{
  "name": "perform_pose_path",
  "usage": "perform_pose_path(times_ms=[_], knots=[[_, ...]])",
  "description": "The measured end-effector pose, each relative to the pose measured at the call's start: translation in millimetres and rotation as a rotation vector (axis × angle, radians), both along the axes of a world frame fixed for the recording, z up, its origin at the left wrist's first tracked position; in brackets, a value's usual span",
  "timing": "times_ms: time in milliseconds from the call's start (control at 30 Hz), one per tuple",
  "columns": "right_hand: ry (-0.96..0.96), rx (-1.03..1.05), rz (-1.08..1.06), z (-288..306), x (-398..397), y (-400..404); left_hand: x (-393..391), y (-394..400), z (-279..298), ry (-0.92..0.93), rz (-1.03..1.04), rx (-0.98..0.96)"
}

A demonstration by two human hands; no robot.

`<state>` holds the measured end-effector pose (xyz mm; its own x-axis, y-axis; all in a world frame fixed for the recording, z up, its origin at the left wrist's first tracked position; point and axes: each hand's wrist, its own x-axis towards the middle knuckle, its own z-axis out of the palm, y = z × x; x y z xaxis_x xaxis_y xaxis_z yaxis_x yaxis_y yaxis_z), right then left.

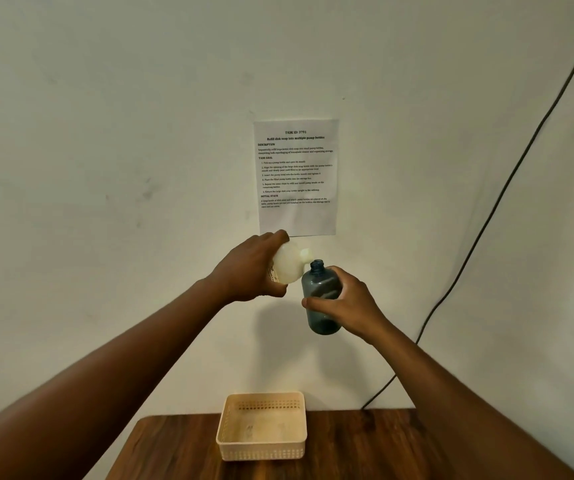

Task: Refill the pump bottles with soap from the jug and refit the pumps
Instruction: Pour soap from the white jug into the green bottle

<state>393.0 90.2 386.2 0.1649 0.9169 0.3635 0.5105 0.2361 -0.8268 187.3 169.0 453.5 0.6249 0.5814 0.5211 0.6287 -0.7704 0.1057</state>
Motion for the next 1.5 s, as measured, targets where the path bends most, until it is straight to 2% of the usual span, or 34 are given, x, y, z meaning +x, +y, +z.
perform_pose_path(times_ms=[667,1500], knots=[[-0.016,-0.011,0.003,3,-1,0,-1,2,22,0.200,0.041,0.144],[-0.038,-0.026,0.013,5,-4,-1,-5,3,32,0.283,0.036,0.185]])
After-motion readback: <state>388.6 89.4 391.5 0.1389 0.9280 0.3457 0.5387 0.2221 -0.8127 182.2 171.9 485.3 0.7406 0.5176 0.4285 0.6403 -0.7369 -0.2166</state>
